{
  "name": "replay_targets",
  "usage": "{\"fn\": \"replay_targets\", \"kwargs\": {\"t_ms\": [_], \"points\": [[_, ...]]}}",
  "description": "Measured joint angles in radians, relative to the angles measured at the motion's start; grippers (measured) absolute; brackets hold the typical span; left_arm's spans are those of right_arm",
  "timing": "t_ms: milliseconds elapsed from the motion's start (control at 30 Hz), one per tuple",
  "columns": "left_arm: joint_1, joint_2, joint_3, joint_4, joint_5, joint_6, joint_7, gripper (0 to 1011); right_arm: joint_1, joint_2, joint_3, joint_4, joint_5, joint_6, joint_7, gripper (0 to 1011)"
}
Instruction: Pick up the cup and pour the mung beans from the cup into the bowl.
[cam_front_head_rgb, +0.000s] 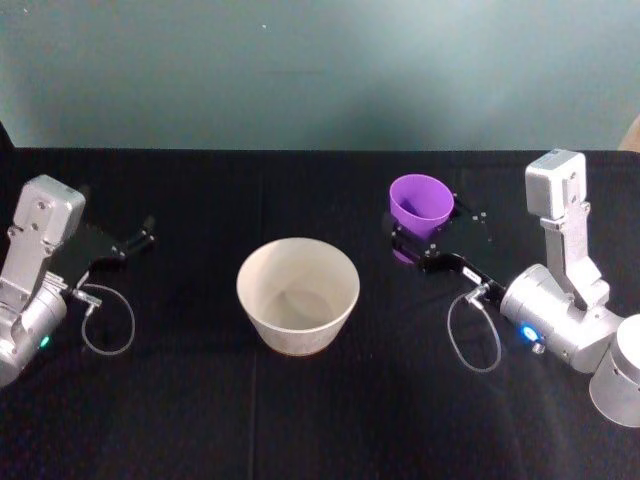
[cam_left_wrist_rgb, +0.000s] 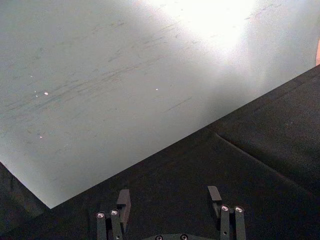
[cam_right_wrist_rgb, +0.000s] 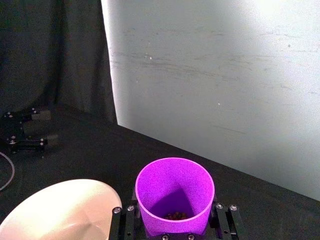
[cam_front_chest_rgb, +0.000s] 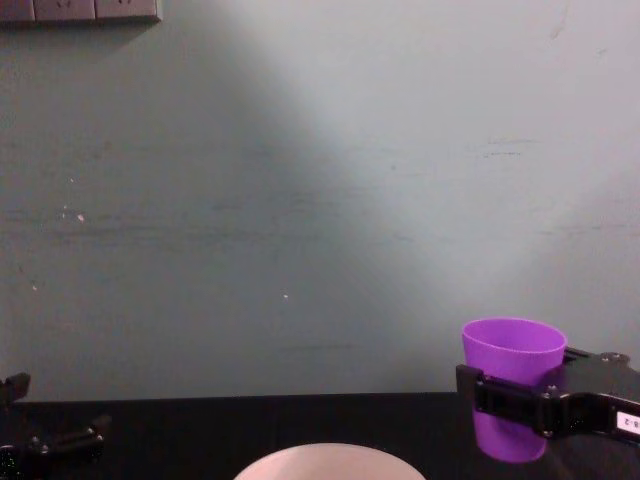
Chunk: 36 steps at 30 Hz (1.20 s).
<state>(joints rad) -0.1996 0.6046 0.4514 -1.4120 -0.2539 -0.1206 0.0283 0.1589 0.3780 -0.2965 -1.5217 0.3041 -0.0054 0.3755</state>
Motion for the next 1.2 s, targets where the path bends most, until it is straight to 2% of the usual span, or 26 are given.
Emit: {"fn": "replay_targets", "kwargs": {"t_ms": [1200], "points": [[0.000, 0.000, 0.000, 0.000, 0.000, 0.000, 0.000, 1000, 0.000, 0.000, 0.000, 0.000, 0.000, 0.000, 0.000, 729]]}}
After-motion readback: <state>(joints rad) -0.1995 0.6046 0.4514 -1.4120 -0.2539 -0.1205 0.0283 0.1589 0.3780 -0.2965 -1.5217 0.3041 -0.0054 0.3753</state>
